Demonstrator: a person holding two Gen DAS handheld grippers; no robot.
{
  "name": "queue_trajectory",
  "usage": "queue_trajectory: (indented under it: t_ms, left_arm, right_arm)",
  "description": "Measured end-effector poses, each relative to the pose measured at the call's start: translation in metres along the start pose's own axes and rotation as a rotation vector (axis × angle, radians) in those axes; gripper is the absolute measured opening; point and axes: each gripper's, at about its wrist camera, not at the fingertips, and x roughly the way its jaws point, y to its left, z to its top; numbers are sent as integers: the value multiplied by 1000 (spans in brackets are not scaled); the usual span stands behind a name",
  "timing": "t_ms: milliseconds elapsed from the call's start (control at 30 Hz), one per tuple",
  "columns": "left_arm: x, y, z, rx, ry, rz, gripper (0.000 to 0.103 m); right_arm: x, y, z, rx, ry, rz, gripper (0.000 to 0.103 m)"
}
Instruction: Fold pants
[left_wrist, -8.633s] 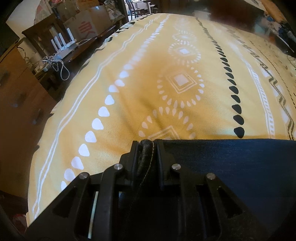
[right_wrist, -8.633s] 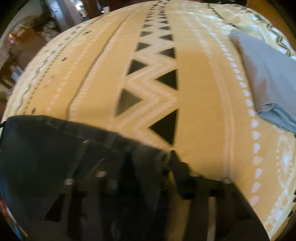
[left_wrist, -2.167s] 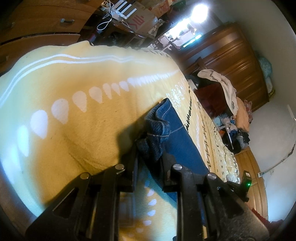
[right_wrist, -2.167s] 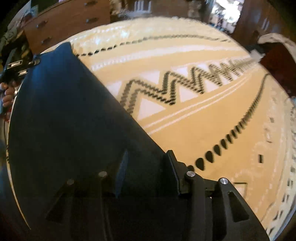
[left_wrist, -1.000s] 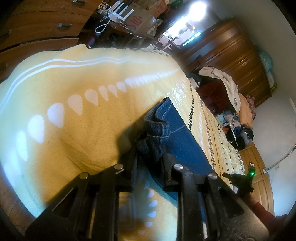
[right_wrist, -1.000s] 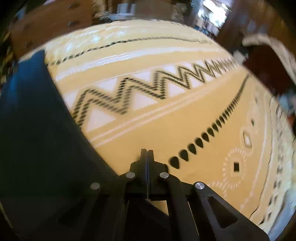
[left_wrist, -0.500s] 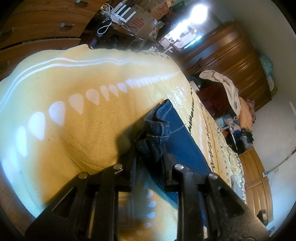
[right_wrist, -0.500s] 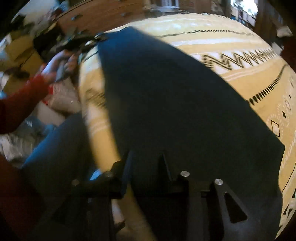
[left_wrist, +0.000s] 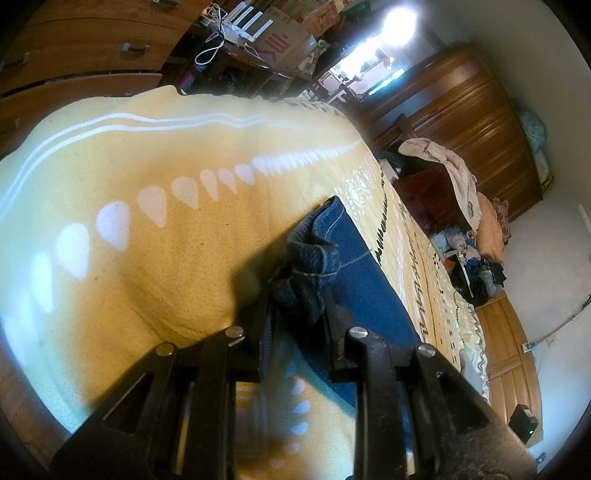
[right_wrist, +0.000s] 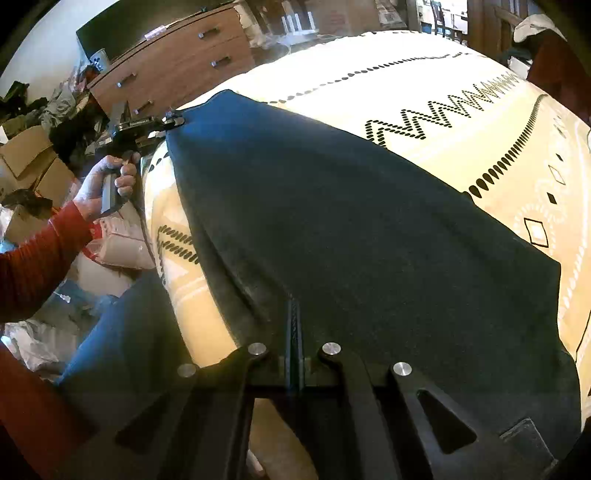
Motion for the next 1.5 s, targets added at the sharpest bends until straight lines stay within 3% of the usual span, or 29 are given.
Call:
queue_trajectory:
  t_ms: [167, 233, 300, 333, 400, 500, 633, 667, 733, 900, 967, 1000, 1033, 1067, 1100, 1233, 1367, 1500]
  left_arm:
    - [0, 0, 0, 3, 5, -2, 23]
    - [-1, 0, 1, 6, 7, -5, 23]
    - [-1, 0, 1, 4, 6, -7, 23]
    - [-1, 0, 1, 6, 6, -5, 23]
    - [-1, 1, 1, 4, 5, -3, 23]
    - [-1, 2, 2, 4, 4, -2, 23]
    - [-3, 2, 2, 5, -4, 1, 23]
    - [-3, 1, 2, 3, -6, 2, 23]
    - [-3, 0, 2, 3, -7, 13, 23]
    - [-4, -5, 3, 25, 3, 30, 23]
    - [-7, -4, 5, 37, 16, 29, 24]
    - [-10, -5, 5, 43, 16, 31, 26]
    - [-13, -4, 5, 47, 9, 33, 28]
    - [-16, -3, 5, 47, -1, 31, 30]
    - [-20, 1, 4, 35, -14, 19, 30]
    - [-19, 10, 2, -2, -43, -24, 30]
    - [-15, 16, 5, -25, -54, -57, 30]
    - [-16, 18, 5, -21, -47, -74, 30]
  right_arm:
    - [18, 6, -17, -19, 75, 71, 2]
    - [27, 16, -28, -79, 106, 23, 3]
    - [22, 12, -31, -49, 83, 16, 4]
    - [19, 10, -31, -39, 77, 5, 7]
    - [9, 9, -31, -26, 65, -54, 46]
    - [-20, 10, -29, -19, 3, -70, 47]
    - [-34, 0, -11, 78, -91, 29, 44]
    - [-28, 0, -2, 82, -104, 35, 43]
    - [0, 9, 21, 36, -93, 38, 29]
    - [78, 39, 91, -56, -55, 150, 28]
    - [108, 44, 108, -132, -16, 97, 15]
    - [113, 39, 115, -127, -15, 92, 3]
    - [113, 31, 125, -107, -17, 60, 0]
    - [110, 26, 131, -96, -30, 26, 0]
    - [104, 23, 143, -76, -61, 20, 13]
    - [110, 48, 200, -122, -135, 99, 16]
    - [162, 91, 268, -210, -116, 181, 16]
    - [235, 115, 325, -175, -20, 269, 19]
